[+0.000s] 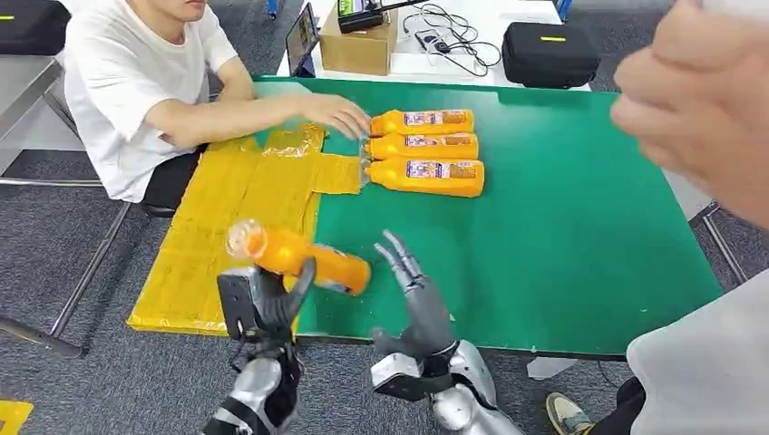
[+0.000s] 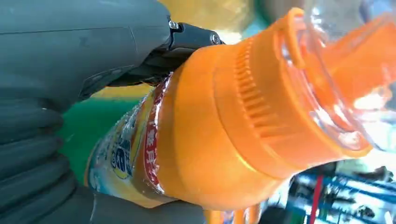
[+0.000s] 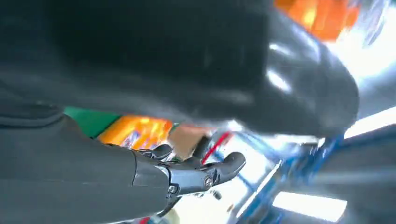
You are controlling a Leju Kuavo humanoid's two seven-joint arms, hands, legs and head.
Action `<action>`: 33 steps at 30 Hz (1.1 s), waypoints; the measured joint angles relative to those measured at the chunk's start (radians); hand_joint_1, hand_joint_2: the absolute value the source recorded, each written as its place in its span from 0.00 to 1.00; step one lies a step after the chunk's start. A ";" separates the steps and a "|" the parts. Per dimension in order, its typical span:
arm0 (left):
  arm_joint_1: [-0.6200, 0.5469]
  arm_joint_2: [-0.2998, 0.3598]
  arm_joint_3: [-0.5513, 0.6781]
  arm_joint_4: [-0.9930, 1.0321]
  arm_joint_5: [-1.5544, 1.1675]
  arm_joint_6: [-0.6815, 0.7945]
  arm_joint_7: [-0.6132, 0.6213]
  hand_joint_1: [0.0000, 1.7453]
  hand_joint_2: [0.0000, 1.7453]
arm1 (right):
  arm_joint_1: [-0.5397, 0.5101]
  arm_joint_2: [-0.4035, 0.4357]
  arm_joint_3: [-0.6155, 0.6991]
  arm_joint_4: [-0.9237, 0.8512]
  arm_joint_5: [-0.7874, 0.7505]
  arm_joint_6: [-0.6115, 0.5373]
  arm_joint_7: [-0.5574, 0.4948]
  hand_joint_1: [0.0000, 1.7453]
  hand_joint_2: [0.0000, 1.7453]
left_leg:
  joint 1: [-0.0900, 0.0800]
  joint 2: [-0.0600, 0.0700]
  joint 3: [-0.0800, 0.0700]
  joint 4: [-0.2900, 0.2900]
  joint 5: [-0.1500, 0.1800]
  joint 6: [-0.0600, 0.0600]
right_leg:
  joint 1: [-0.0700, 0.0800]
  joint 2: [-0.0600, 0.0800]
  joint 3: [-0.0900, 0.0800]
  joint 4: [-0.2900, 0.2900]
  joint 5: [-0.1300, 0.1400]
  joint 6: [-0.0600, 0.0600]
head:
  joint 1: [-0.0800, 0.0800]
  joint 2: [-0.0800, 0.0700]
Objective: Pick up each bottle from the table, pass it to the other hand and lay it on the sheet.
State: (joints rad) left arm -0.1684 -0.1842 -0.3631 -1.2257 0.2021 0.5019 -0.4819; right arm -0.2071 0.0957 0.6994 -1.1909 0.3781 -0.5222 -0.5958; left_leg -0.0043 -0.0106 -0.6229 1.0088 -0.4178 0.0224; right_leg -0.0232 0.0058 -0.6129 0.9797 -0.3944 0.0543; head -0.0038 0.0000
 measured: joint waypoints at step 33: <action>-0.437 0.150 0.070 0.593 -1.250 -0.103 0.419 1.00 1.00 | 0.133 0.045 -0.142 -0.195 -0.036 0.083 -0.033 0.00 0.00 | 0.000 0.002 -0.001 0.000 0.000 0.000 | 0.000 0.001 -0.001 0.000 0.000 0.000 | 0.000 0.000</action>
State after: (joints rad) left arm -0.6056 -0.0343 -0.2934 -0.6326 -1.0475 0.3984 -0.0633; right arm -0.0740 0.1404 0.5569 -1.3863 0.3418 -0.4387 -0.6291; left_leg -0.0043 -0.0090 -0.6234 1.0089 -0.4176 0.0221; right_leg -0.0234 0.0065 -0.6140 0.9801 -0.3942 0.0542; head -0.0038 0.0000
